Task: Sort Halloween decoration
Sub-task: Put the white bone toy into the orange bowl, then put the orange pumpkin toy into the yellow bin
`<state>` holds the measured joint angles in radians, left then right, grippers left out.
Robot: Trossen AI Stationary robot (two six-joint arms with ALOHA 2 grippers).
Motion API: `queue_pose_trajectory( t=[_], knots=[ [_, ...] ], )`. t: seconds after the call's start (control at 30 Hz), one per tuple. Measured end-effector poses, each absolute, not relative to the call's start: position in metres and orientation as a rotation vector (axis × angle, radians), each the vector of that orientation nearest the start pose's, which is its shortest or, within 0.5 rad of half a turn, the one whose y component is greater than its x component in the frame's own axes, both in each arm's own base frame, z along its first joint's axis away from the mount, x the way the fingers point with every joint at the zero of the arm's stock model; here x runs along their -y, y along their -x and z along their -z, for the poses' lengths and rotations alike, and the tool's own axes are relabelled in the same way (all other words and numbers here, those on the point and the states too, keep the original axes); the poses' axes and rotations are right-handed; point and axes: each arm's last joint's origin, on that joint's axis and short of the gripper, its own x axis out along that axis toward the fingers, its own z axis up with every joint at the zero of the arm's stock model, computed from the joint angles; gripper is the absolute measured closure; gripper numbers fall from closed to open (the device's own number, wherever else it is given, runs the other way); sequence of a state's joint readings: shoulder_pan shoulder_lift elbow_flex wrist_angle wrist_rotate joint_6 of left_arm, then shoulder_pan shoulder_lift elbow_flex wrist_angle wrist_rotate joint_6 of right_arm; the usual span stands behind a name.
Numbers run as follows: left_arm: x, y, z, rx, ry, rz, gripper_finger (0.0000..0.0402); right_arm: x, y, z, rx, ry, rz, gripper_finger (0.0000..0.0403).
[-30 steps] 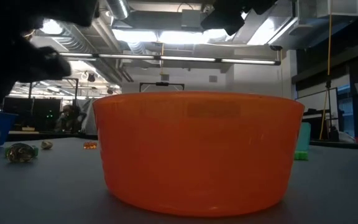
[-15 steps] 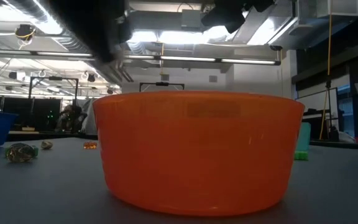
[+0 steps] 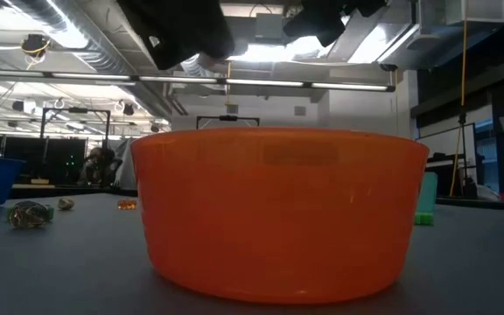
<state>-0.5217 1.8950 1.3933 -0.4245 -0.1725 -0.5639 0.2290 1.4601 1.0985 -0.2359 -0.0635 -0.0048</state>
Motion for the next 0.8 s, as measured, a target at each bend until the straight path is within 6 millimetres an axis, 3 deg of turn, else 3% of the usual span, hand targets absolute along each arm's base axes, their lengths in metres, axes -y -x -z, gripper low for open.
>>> queue_pose_trajectory(
  t=[0.3, 0.63, 0.8],
  knots=[
    [0.198, -0.356, -0.213, -0.903, 0.212, 0.067, 0.0386, -0.075, -0.312, -0.281, -0.597, 0.054, -0.285, 0.0185],
    [0.194, -0.358, -0.213, -0.882, 0.197, 0.025, 0.0308, -0.075, -0.312, -0.281, -0.597, 0.055, -0.284, 0.0185],
    [0.178, -0.363, -0.218, -0.877, 0.156, 0.016, 0.0294, -0.072, -0.313, -0.281, -0.593, 0.086, -0.231, 0.0185]
  ],
)
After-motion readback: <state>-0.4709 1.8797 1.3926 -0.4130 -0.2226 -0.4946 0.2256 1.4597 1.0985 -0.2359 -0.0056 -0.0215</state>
